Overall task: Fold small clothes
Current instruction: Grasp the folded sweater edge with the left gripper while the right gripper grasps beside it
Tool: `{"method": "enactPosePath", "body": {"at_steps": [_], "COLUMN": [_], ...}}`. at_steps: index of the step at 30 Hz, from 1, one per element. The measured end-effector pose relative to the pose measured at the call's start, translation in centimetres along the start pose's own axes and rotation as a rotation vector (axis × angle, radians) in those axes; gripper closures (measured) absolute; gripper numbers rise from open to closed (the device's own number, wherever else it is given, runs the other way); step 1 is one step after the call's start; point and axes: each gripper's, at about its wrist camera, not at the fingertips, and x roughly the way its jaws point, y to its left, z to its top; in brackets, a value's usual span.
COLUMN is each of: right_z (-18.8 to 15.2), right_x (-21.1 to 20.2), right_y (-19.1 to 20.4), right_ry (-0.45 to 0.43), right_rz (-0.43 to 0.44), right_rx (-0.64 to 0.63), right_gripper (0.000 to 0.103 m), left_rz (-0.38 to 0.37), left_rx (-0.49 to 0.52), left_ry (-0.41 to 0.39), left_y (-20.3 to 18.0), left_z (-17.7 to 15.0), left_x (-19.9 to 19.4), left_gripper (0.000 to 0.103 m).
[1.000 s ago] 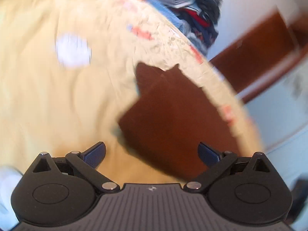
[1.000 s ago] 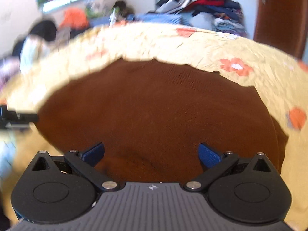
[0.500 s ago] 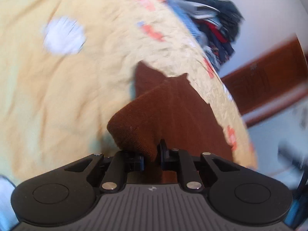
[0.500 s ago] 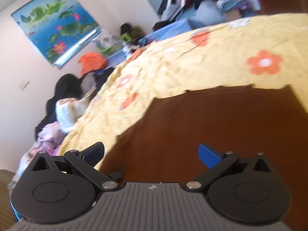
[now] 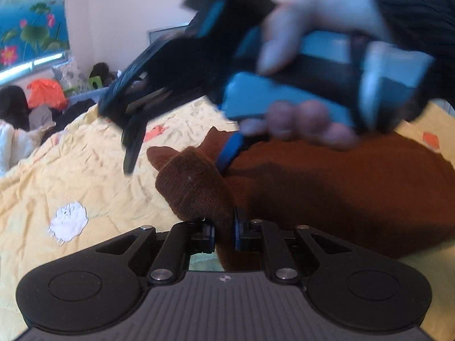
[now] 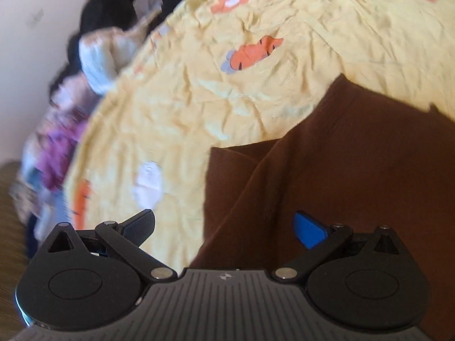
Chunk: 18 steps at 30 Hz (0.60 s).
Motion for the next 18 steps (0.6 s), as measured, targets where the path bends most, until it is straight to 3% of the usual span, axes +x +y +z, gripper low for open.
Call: {"method": "enactPosePath", "body": {"at_steps": [3, 6, 11, 15, 18], "right_z": [-0.1, -0.7, -4.9, -12.6, -19.4], "right_x": [1.1, -1.5, -11.1, -19.2, -22.1], "right_y": [0.5, -1.3, -8.9, -16.3, -21.0], "right_ry": [0.019, -0.033, -0.256, -0.451, -0.537], "right_rz": [-0.065, -0.056, 0.072, 0.109, 0.091], "right_rx": [-0.105, -0.098, 0.009, 0.156, 0.286], "right_gripper": [0.027, 0.074, 0.075, 0.075, 0.075], "left_rz": [0.010, -0.003, -0.113, -0.268, -0.388], "left_rx": [0.022, 0.045, 0.153, 0.297, 0.426], "left_ry": [0.003, -0.011, -0.151, -0.256, -0.245], "left_y": [-0.3, -0.8, -5.6, -11.8, -15.6], "left_z": [0.3, 1.1, 3.8, 4.3, 2.7], "left_x": [0.8, 0.7, -0.6, -2.1, -2.2], "left_gripper": [0.092, 0.092, 0.092, 0.092, 0.092]}}
